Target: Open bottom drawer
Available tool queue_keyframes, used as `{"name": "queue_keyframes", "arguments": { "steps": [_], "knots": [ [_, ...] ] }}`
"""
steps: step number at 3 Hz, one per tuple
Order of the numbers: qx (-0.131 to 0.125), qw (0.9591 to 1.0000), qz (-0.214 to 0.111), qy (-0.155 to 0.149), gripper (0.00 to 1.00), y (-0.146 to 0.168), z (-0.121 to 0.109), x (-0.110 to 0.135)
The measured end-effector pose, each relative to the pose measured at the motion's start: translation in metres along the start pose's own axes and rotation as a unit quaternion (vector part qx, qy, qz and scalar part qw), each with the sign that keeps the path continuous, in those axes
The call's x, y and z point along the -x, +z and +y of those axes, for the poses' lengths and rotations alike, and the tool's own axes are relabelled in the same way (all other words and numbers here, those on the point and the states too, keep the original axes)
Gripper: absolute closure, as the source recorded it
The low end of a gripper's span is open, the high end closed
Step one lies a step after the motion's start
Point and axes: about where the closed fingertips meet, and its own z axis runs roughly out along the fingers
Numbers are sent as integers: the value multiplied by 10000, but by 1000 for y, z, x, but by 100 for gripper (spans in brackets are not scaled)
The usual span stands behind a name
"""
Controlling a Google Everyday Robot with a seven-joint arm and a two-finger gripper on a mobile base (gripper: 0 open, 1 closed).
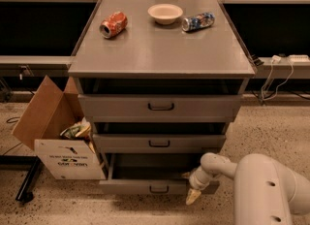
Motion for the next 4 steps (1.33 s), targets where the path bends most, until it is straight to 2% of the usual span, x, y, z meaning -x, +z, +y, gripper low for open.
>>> {"name": "queue_keyframes", "arguments": {
  "steps": [1, 2, 3, 4],
  "knots": [
    [71, 9999, 69, 45, 45, -5, 17, -5],
    [182, 9995, 87, 242, 69, -9, 31, -17],
    [213, 9992, 64, 329, 92, -9, 37, -19],
    [213, 9992, 64, 329, 89, -8, 38, -17]
  ]
}}
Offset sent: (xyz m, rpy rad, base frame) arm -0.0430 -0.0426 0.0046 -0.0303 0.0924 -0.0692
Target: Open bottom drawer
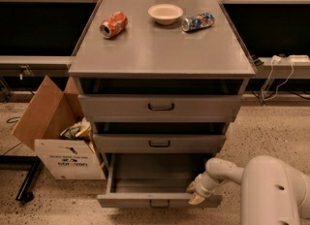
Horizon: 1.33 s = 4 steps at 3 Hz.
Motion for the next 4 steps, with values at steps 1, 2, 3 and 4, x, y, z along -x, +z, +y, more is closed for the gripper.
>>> {"name": "queue_keyframes", "arguments": {
  "steps": [1, 2, 3, 4],
  "knots": [
    [1, 10000, 0, 0, 65, 0, 0, 0],
    [1, 10000, 0, 0, 42, 0, 0, 0],
    [1, 10000, 0, -1, 19, 0, 0, 0],
    [47, 9999, 47, -151, 0, -5, 5, 8]
  ]
}}
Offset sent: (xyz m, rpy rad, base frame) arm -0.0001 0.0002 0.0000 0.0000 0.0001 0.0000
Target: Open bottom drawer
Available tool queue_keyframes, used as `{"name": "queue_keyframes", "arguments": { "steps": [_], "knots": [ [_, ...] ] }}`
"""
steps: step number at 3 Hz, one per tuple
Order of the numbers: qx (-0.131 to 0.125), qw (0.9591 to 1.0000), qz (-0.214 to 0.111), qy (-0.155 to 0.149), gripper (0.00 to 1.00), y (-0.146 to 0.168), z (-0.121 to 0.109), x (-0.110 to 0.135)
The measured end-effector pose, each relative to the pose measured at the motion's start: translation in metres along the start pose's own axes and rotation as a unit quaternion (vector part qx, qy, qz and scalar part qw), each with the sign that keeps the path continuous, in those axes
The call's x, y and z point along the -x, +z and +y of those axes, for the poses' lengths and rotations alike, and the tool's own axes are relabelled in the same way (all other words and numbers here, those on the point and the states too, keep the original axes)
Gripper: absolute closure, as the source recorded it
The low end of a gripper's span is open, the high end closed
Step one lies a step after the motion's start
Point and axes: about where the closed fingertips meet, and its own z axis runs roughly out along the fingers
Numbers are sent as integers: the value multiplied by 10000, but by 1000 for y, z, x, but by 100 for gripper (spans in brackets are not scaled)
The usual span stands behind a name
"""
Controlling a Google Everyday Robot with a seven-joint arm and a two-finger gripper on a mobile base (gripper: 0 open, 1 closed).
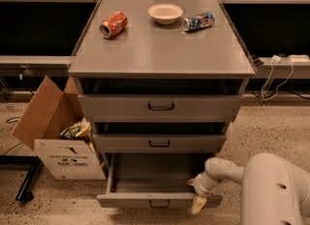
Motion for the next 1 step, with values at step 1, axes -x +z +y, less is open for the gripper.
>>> {"name": "queue_keyframes", "arguments": {
  "steps": [1],
  "knots": [
    [-145, 9992, -228, -289, 0, -37, 13, 25]
  ]
}}
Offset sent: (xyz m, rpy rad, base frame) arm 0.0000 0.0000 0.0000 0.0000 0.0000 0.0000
